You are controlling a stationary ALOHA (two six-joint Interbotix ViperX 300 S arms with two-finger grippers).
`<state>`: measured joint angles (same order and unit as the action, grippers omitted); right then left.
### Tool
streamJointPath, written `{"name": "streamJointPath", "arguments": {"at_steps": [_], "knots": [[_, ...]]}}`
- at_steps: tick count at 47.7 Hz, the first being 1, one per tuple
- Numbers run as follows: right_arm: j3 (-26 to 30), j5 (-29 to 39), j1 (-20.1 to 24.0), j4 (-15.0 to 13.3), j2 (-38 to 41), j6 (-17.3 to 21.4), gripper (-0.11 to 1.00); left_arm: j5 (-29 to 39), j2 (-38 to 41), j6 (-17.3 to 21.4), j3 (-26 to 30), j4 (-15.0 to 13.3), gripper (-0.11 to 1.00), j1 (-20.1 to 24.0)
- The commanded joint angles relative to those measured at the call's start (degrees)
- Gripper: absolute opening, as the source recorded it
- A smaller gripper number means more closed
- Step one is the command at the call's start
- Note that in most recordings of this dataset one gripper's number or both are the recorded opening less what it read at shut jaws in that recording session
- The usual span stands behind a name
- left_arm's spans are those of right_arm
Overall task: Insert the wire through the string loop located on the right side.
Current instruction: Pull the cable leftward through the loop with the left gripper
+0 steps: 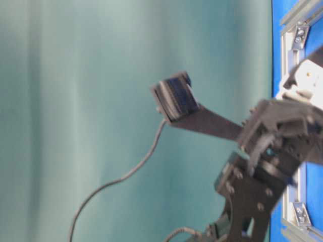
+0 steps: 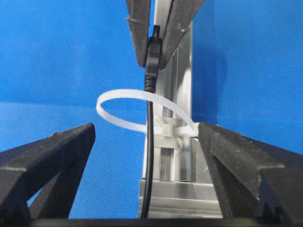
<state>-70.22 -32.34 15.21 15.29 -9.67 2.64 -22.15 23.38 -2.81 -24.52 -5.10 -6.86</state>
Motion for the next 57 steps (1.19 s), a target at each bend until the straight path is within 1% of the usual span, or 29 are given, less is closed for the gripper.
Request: {"name": "streamJointPath", "arguments": {"at_steps": [1, 13, 28, 34, 48, 57], "knots": [[0.35, -0.26, -0.09, 0.09, -0.7, -0.18, 0.97, -0.44, -4.57, 0.09, -1.49, 0.18, 0.08, 0.18], [0.44, 0.18, -0.09, -0.09, -0.7, -0.35, 0.97, -0.7, -13.54, -0.18, -12.74, 0.18, 0.08, -1.23], [0.44, 0.26, -0.09, -0.09, -0.7, -1.05, 0.97, -0.79, -23.99, -3.34, -28.3, 0.09, 0.08, -2.29], [0.53, 1.14, -0.09, -0.18, -0.7, -1.05, 0.96, -2.02, -29.09, -4.83, -34.63, 0.09, 0.08, -3.16], [0.53, 1.14, -0.09, -0.26, -0.7, -1.32, 0.96, -2.81, -39.99, -5.36, -45.88, 0.09, 0.08, -3.6], [0.62, 1.23, -0.09, -0.26, -0.7, -1.32, 0.96, -2.46, -45.26, -5.36, -51.06, 0.18, 0.08, -3.6]]}}
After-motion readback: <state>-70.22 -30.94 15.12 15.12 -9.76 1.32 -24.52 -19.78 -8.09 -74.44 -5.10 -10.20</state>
